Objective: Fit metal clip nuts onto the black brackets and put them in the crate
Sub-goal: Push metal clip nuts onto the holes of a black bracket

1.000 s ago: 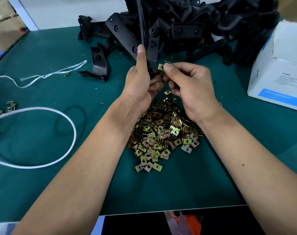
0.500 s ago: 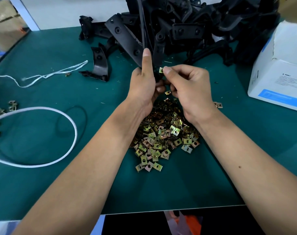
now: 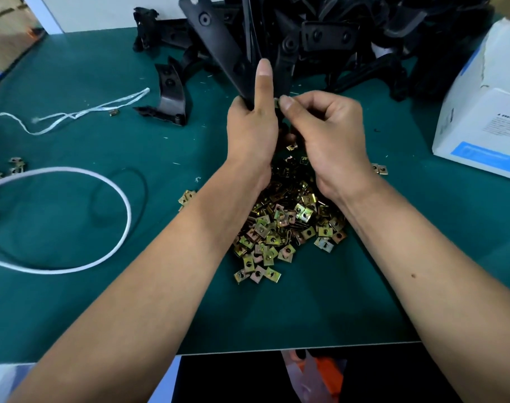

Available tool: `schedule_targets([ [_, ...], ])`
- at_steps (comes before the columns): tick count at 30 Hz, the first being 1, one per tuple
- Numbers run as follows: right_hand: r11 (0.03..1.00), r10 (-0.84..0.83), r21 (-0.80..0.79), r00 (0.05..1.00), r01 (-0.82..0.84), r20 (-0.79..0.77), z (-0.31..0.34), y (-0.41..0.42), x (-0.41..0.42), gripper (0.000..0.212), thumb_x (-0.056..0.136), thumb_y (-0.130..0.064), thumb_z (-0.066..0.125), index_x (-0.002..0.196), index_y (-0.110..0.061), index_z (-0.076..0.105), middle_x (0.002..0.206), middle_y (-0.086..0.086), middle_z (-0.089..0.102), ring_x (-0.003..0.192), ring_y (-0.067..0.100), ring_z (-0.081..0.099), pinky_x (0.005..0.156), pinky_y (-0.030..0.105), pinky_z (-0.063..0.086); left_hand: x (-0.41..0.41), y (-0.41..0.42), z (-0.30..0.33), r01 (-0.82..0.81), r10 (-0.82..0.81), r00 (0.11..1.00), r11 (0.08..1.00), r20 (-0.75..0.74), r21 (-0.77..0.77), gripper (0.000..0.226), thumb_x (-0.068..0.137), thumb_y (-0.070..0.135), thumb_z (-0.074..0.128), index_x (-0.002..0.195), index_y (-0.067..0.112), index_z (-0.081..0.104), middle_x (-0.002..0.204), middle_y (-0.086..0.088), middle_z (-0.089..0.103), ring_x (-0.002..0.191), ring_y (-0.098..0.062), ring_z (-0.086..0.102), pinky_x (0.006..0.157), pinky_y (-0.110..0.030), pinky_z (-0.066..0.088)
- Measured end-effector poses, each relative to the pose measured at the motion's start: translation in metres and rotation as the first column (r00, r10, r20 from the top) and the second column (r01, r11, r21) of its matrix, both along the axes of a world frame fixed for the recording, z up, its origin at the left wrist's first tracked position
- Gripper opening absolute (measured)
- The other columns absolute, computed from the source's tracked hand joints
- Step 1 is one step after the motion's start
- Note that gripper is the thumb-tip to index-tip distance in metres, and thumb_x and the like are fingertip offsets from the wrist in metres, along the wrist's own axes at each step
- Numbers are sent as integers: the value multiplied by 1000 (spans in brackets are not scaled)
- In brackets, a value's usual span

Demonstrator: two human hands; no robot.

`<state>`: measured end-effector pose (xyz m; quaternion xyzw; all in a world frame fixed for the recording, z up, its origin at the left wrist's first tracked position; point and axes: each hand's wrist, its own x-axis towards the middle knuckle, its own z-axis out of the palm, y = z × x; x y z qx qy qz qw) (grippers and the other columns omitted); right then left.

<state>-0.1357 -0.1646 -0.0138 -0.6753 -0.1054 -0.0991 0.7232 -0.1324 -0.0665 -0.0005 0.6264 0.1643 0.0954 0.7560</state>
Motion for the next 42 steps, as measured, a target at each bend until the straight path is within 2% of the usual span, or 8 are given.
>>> schedule_targets([
  [7,937,33,-348,996,-4,78,6,-27,18,20,97,-38,68,88,-23,80,61,-17,60,55,-1,52,56,14,41,3,25,11,33,-29,995,998,99,-44,30,97,42,68,99,12,67,79,4,77,77,-17,75,69,-31,60],
  [12,475,114,-880,992,-13,47,-3,-46,26,16,90,-40,75,106,-36,76,86,-14,69,81,10,64,75,32,52,5,42,7,3,8,999,957,37,-291,21,100,25,67,104,6,59,83,-8,74,64,-20,71,59,-26,56],
  [18,326,117,-945,992,1,41,0,-34,24,8,92,-36,73,90,-33,65,91,-12,62,88,15,59,74,33,44,6,44,2,64,-47,997,926,54,-372,27,94,26,75,107,8,60,91,-8,72,66,-17,69,59,-22,54],
  [24,694,61,-720,996,6,67,-6,-36,17,14,91,-19,77,104,-23,73,90,-10,70,77,0,62,74,13,46,6,47,1,166,-183,983,885,4,-436,11,89,12,78,79,12,74,76,-1,73,70,-15,72,56,-18,54],
  [30,894,8,-447,998,20,60,0,-28,15,11,88,-13,79,90,-24,79,85,-8,77,83,9,73,82,23,58,5,44,1,251,-255,966,860,51,-444,6,88,1,73,83,3,74,85,-9,75,82,-20,75,80,-27,61],
  [34,958,-67,-278,998,71,21,-1,-25,15,14,87,-8,79,83,-22,77,80,-1,76,80,16,72,80,28,60,6,43,-1,288,-280,956,848,86,-446,16,91,6,72,76,6,80,91,-7,76,83,-18,74,80,-25,59],
  [38,990,-91,-108,995,86,-43,-4,-27,12,9,85,-9,80,88,-18,79,83,1,79,76,10,71,60,13,49,4,43,-1,327,-313,944,826,109,-460,10,93,15,71,93,5,75,94,-6,77,83,-17,73,73,-22,59],
  [42,997,-38,55,974,52,-222,2,-30,11,8,89,-8,78,96,-10,74,92,9,80,53,0,60,44,13,34,4,43,0,330,-332,941,849,68,-412,25,94,20,71,73,12,82,93,-4,78,79,-15,73,73,-23,60],
])
